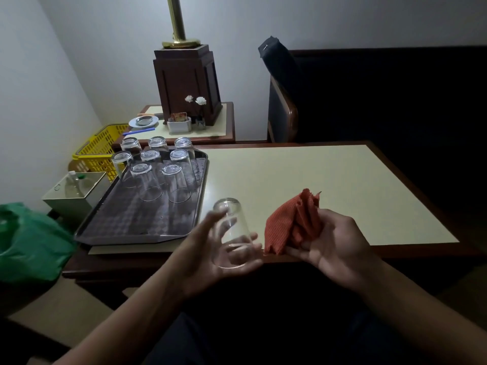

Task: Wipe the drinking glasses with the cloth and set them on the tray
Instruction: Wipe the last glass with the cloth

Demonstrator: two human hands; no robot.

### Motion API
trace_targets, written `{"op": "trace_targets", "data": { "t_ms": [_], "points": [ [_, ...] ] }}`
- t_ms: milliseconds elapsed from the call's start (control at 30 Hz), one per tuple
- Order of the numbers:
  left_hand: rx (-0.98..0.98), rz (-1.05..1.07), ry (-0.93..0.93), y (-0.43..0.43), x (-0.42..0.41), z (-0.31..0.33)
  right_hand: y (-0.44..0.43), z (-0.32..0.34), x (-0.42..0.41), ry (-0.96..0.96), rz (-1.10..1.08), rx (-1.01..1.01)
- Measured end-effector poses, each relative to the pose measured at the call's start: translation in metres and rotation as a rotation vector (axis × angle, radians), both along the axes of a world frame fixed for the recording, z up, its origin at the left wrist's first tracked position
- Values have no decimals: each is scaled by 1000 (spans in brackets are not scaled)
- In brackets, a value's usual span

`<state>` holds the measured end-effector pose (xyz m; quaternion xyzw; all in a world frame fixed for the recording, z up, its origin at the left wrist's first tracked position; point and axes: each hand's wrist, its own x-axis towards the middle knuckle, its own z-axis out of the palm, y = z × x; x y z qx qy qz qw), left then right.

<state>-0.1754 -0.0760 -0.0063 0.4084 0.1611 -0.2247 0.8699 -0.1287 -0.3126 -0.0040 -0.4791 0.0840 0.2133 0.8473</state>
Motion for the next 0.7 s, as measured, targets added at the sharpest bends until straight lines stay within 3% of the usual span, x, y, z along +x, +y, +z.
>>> {"op": "trace_targets", "data": {
  "t_ms": [100, 267, 400, 467, 567, 633, 700],
  "points": [
    [119, -216, -131, -1, -1, 0, -3, 1, 3, -34, -28, -45],
    [619, -262, -267, 11, 0, 2, 5, -3, -8, -238, 28, -182],
    [620, -136, -306, 22, 7, 1, 12, -14, -27, -765, 225, -630],
    [562, -118, -325, 23, 7, 0, 10, -20, -30, -1104, 185, -840],
    [463, -126, -350, 22, 6, -2, 7, -23, -27, -1506, 223, -943],
    [520, -171, -443, 23, 3, 2, 6, -17, -27, -1376, 236, -870],
    [527, -238, -561, 23, 2, 6, 5, -4, -26, -931, 276, -679]
  ]
}}
